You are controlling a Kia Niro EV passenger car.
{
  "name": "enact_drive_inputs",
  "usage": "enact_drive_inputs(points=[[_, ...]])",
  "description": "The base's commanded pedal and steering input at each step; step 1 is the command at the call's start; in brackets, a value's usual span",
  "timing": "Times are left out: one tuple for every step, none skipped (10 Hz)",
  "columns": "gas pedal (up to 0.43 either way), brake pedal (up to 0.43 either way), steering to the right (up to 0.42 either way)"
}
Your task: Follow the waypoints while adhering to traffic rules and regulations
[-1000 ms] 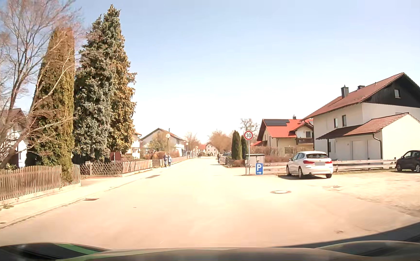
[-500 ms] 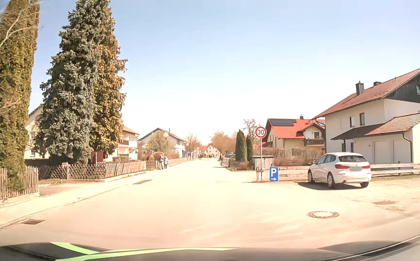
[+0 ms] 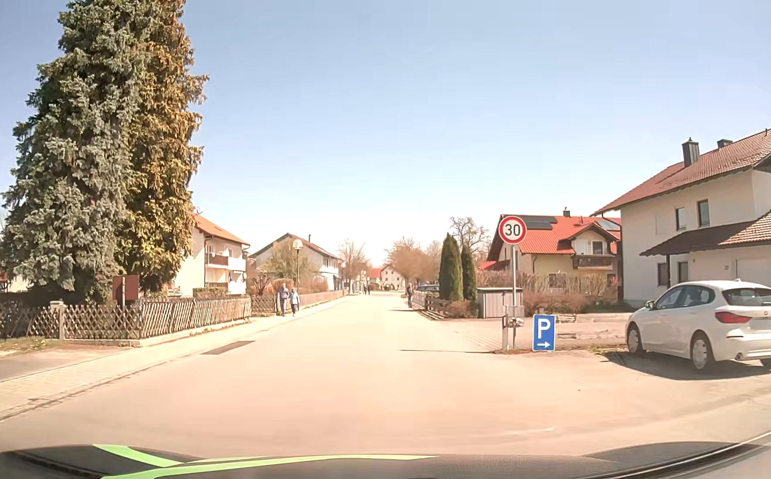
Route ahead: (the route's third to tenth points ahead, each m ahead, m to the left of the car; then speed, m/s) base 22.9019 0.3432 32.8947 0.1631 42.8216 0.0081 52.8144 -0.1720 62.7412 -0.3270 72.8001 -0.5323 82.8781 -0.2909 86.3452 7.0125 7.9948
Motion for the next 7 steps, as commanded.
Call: enact_drive_inputs(points=[[0.079, 0.0, -0.003], [0.079, 0.0, -0.003], [0.079, 0.0, -0.003], [0.079, 0.0, -0.003], [0.079, 0.0, -0.004], [0.079, 0.0, -0.005], [0.079, 0.0, -0.005]])
